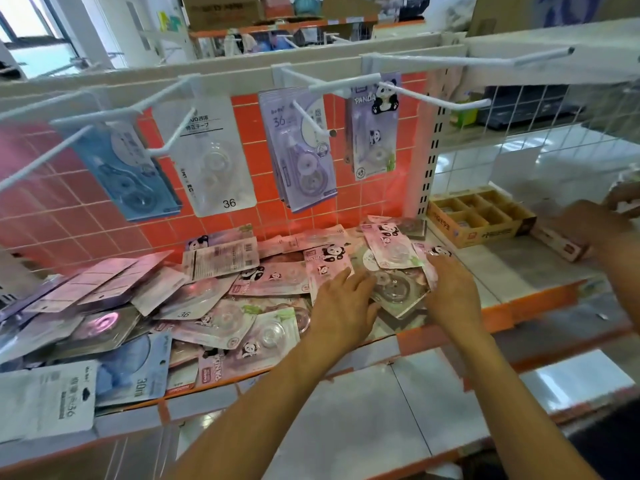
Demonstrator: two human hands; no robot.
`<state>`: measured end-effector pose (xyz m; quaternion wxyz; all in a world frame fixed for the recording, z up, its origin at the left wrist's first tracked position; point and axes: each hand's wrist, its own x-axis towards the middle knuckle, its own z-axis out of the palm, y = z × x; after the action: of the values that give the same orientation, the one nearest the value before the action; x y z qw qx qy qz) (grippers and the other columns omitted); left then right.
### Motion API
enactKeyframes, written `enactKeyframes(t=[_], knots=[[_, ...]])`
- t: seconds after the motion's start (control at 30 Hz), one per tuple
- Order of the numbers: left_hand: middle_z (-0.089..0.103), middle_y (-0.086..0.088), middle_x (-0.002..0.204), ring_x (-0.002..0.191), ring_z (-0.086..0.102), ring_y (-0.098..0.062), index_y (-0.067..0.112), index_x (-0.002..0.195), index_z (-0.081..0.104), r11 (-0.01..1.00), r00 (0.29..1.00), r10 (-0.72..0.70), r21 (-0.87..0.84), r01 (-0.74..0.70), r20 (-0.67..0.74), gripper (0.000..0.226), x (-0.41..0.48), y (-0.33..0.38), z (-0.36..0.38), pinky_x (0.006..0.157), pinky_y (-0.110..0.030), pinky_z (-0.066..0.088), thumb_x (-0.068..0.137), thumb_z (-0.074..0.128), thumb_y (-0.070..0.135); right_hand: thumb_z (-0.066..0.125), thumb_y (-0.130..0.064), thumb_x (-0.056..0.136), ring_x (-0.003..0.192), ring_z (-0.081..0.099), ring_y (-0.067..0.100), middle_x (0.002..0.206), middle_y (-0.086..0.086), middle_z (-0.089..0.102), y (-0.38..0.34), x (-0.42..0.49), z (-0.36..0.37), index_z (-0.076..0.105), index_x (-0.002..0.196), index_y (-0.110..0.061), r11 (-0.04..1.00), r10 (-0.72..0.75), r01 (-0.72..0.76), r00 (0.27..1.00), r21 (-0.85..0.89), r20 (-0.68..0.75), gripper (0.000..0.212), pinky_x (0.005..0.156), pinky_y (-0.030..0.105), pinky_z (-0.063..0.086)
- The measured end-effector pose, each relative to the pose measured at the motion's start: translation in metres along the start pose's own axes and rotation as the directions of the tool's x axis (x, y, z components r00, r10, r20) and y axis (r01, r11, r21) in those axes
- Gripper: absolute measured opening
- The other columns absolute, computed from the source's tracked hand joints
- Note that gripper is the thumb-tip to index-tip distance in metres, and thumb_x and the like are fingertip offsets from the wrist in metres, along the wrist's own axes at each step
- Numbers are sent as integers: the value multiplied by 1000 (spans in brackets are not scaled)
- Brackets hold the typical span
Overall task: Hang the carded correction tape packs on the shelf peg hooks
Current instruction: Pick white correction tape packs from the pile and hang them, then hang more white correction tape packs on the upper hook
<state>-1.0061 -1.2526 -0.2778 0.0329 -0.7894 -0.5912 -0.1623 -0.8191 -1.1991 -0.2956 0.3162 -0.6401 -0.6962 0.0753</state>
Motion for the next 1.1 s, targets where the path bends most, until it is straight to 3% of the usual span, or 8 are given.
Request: enactKeyframes(t=[0.1,0.2,0.27,0.53,0.67,0.87,0.93,1.1], knots=[[37,-3,152,142,28,-31,23,146,37,998,992,-55,-9,56,113,52,-1,-1,5,111,-45,27,98,42,44,68,-7,74,133,38,35,142,18,45,25,6,3,41,140,-6,988,50,-24,984,-152,169,72,109,46,33],[25,-1,158,146,17,-27,28,149,27,997,982,-69,30,64,178,55,-2,-2,7,116,-45,17,99,35,49,61,-3,79,142,23,33,156,15,23,31,3,4,28,148,-13,975,158,-103,944,-196,288,78,114,44,25],[23,-1,159,147,14,-26,29,150,25,997,978,-68,48,60,199,56,-4,-2,8,117,-45,13,99,35,50,59,1,78,140,26,35,155,15,25,33,2,5,31,147,-15,977,163,-114,945,-183,282,76,112,43,28],[31,-6,155,146,17,-28,21,146,34,1000,991,-24,18,22,134,54,-13,-3,11,118,-46,9,97,44,42,52,17,70,129,46,38,145,17,43,36,-4,0,52,136,-12,992,126,-123,983,-30,132,71,107,45,37],[24,-7,158,148,11,-27,20,148,31,999,985,-16,49,7,174,56,-16,-4,12,119,-45,4,97,45,41,49,14,79,122,52,37,135,16,55,24,-7,-8,59,128,-7,995,77,-72,995,68,-65,54,100,47,42],[25,-6,157,148,9,-24,19,149,28,1000,987,-24,7,24,159,58,-16,-4,5,119,-43,3,97,46,39,46,9,88,115,59,32,125,15,63,1,-12,-20,61,124,-4,969,111,-32,943,244,-315,42,96,34,42],[29,-7,156,148,12,-26,18,148,31,1000,993,-10,-1,10,118,58,-17,-4,3,119,-44,5,96,48,38,47,6,90,116,59,28,125,12,63,-9,-15,-23,62,125,-6,963,113,-13,926,268,-360,40,97,28,39],[44,-13,146,141,31,-34,11,140,47,999,999,-25,-31,24,-25,57,-22,-6,-3,116,-49,19,92,48,42,47,-1,90,114,58,31,129,10,60,-44,-34,-17,60,129,-12,966,-26,117,930,229,-366,42,95,31,39]])
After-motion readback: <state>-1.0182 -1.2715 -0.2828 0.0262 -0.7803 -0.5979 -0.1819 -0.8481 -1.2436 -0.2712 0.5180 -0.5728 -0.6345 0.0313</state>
